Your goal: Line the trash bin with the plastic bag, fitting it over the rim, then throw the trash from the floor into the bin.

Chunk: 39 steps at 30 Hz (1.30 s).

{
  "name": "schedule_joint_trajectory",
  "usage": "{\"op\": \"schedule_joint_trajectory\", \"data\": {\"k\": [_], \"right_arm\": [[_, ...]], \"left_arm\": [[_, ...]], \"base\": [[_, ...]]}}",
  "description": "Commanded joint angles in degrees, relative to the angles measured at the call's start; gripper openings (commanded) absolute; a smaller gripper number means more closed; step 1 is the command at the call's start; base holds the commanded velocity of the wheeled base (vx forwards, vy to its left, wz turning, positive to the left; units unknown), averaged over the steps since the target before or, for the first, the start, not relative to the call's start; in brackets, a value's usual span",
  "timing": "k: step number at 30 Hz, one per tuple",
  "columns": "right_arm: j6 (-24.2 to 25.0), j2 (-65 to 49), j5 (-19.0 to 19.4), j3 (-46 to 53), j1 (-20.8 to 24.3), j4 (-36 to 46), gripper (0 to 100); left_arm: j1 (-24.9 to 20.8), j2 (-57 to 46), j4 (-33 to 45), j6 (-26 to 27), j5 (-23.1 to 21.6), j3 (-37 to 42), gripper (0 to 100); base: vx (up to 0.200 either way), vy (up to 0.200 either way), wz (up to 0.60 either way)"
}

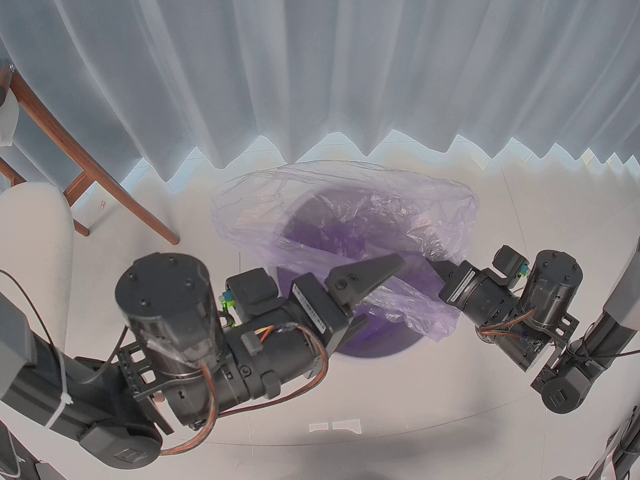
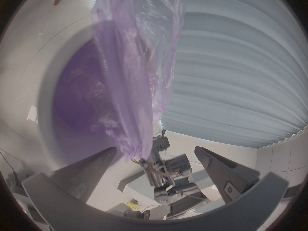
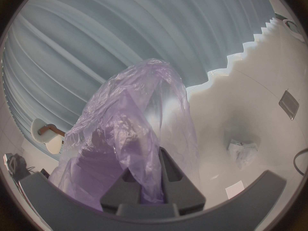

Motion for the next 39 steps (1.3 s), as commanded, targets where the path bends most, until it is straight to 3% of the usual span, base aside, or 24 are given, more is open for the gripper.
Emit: {"op": "schedule_joint_trajectory", "data": {"k": [1, 12, 13, 22, 25, 27, 29, 30, 39], "right_arm": [[-0.2, -1.6, -0.1, 0.7, 0.7, -0.3, 0], [-0.3, -2.3, -0.1, 1.4, 1.2, -0.4, 0], [-0.3, -2.3, -0.1, 1.4, 1.3, -0.3, 0], [0.2, -0.4, 0.1, 0.9, 0.7, -0.4, 0], [0.3, 0.0, 0.1, 0.6, 0.0, -0.5, 0], [0.4, 0.4, 0.1, 0.0, -0.7, -1.2, 0], [0.4, 0.4, 0.1, -0.3, -0.7, -1.2, 0], [2.3, 0.7, 0.1, -1.5, -1.3, -1.2, 0], [8.4, -0.5, 0.2, -5.8, -3.2, -0.6, 0]], "left_arm": [[1.0, 4.9, 0.3, 0.1, 0.0, -4.7, 100], [1.7, 7.8, 1.0, 3.1, 1.9, -10.2, 100], [1.7, 7.6, 1.6, 3.6, 2.7, -10.3, 0], [1.1, -2.8, 7.6, 3.7, 2.5, -7.3, 0], [1.0, -6.7, 12.4, 3.7, 2.3, -7.2, 0], [0.3, -10.9, 20.4, 3.7, 2.3, -6.4, 0], [0.1, -11.5, 21.9, 3.7, 2.4, -5.9, 0], [-1.1, -12.5, 25.4, 3.7, 2.7, -3.7, 0], [-3.2, -11.9, 25.7, 4.3, 2.2, 3.1, 0]], "base": [[0.000, 0.000, 0.00], [0.000, 0.000, 0.00], [0.000, 0.000, 0.00], [0.000, 0.000, 0.00], [0.000, 0.000, 0.00], [0.000, 0.000, 0.00], [0.000, 0.000, 0.00], [0.000, 0.000, 0.00], [0.000, 0.000, 0.00]]}}
